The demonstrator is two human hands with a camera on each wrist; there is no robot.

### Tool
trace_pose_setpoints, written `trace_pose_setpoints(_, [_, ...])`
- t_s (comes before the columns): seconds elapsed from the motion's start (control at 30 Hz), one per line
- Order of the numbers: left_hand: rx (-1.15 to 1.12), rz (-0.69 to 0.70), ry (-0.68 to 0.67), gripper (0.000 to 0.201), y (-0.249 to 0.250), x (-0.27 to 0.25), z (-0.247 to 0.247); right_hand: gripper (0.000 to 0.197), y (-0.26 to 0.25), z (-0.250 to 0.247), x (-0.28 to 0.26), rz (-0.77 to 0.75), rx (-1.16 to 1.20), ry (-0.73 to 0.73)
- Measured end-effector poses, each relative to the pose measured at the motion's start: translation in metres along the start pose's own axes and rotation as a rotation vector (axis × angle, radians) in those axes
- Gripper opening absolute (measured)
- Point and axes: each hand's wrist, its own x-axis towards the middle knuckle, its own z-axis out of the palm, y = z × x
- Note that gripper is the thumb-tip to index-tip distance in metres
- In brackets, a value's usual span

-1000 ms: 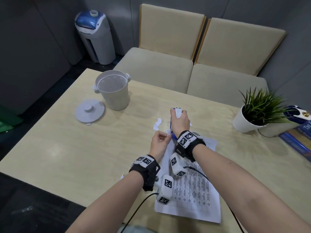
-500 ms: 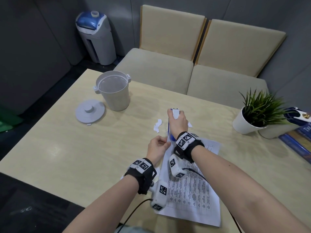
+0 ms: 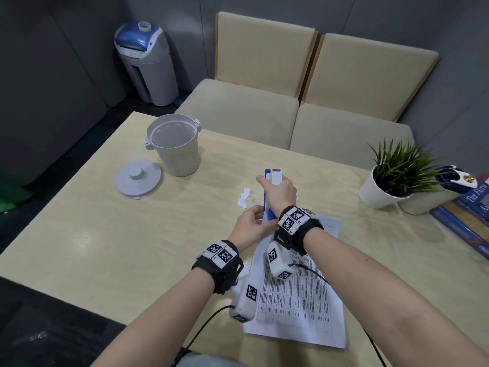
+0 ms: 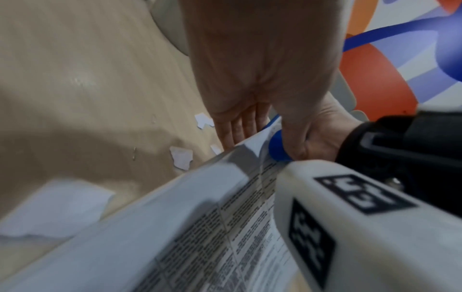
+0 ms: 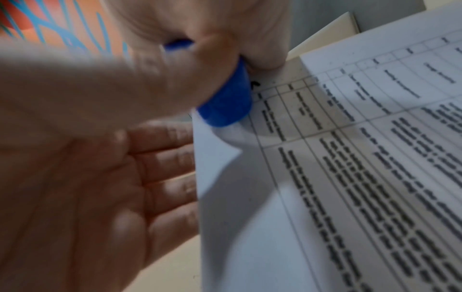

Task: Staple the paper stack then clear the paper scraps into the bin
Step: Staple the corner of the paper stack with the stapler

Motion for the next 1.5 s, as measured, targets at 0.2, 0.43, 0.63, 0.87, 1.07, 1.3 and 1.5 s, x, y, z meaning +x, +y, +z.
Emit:
trace_pose_setpoints(0.2, [0.002, 0.016, 0.011, 0.05, 0.003, -0.003, 0.0, 0.025, 0.001, -0.004, -0.005, -0.001, -0.013, -0.001])
trace_pose_setpoints(0.43, [0.125, 0.078, 0.156, 0.031, 0.007, -0.009, 0.01, 0.027, -0.001, -0.003, -0.005, -0.012, -0.002, 0.031])
trace_pose_setpoints(0.63, [0.103, 0.002, 0.001, 0.049, 0.007, -0.009, 0.0, 0.017, 0.003, 0.0, -0.008, 0.024, -0.065, 0.015])
trace_pose_setpoints(0.87, [0.283, -0.24, -0.149, 0.038, -0.018, -0.003, -0.008, 0.025, 0.01, -0.005, -0.005, 0.107, 0.103, 0.028])
trace_pose_setpoints(1.07, [0.4, 0.021, -0.025, 0.029, -0.025, -0.024, 0.013, 0.023, 0.009, -0.022, 0.005, 0.355, 0.477, 0.117])
trace_pose_setpoints(1.3, [0.227, 0.16, 0.216, 0.018, -0.027, -0.033, 0.012, 0.025, 0.037, -0.104, 0.015, 0.523, 1.314, 0.036])
trace_pose_setpoints(1.5, [0.018, 0.179, 0.287, 0.024, 0.012, -0.025, -0.013, 0.013, 0.12, -0.193, 0.017, 0.534, 0.519, 0.137])
